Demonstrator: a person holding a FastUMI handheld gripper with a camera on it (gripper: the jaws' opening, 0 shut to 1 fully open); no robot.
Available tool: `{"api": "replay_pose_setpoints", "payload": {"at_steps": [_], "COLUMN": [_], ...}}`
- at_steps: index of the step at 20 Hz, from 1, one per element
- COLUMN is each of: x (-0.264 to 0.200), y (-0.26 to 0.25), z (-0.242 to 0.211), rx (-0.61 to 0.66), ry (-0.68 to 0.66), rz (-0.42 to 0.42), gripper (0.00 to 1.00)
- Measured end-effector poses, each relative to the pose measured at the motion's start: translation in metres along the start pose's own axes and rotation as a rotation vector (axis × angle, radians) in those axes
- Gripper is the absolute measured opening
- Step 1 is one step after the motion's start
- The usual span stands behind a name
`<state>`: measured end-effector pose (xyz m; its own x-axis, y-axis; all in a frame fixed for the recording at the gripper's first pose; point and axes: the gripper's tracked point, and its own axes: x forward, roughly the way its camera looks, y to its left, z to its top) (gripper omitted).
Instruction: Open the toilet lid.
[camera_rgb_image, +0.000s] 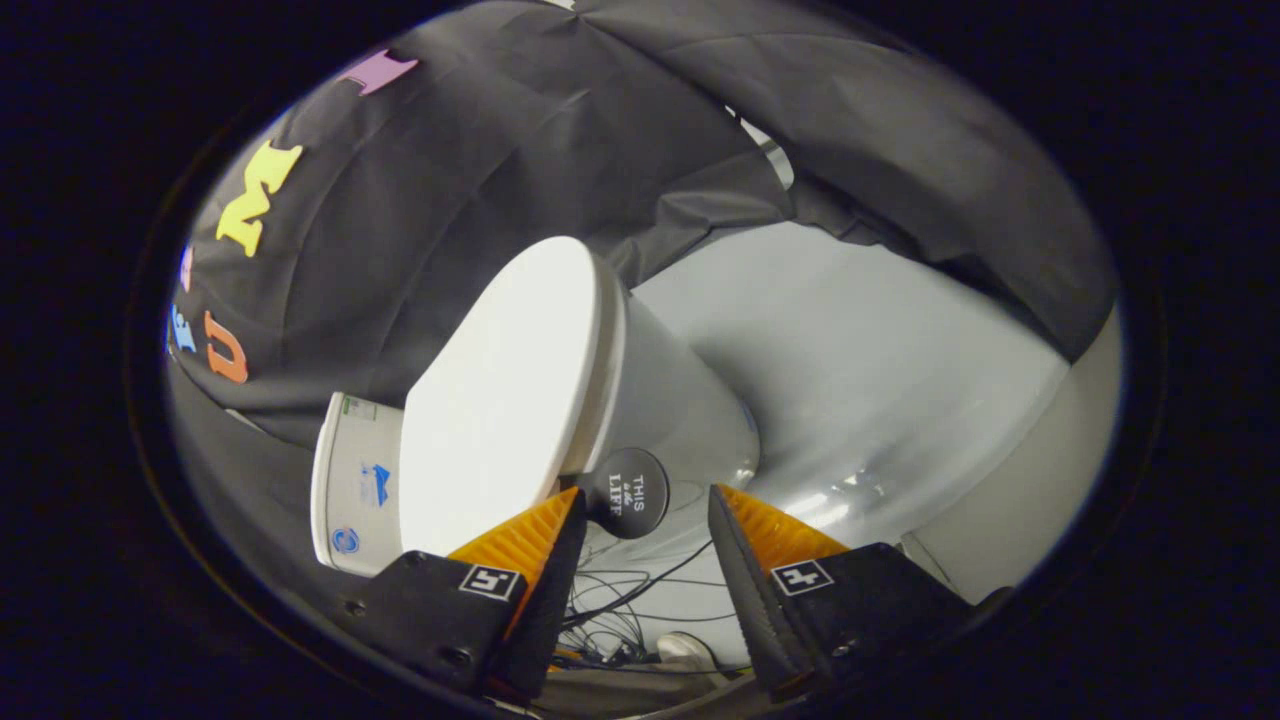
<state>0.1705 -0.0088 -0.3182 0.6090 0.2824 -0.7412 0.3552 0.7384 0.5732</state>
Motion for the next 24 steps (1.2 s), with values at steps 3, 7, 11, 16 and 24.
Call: {"api": "replay_pose_setpoints", "payload": {"at_steps": [3, 7, 11, 16, 24], "x": [0.005, 0.010, 0.010, 0.005, 0.002], "y": [0.004, 0.013, 0.011, 0.010, 0.012], "z": [0.003, 0.006, 0.009, 0.014, 0.017], "rx": [0.036, 0.059, 0.047, 0.061, 0.108], "ry": [0.004, 0.020, 0.021, 0.036, 0.027], "rz": [0.030, 0.057, 0.055, 0.082, 0.100], "gripper": [0.70, 0.55, 0.46, 0.31, 0.19]}}
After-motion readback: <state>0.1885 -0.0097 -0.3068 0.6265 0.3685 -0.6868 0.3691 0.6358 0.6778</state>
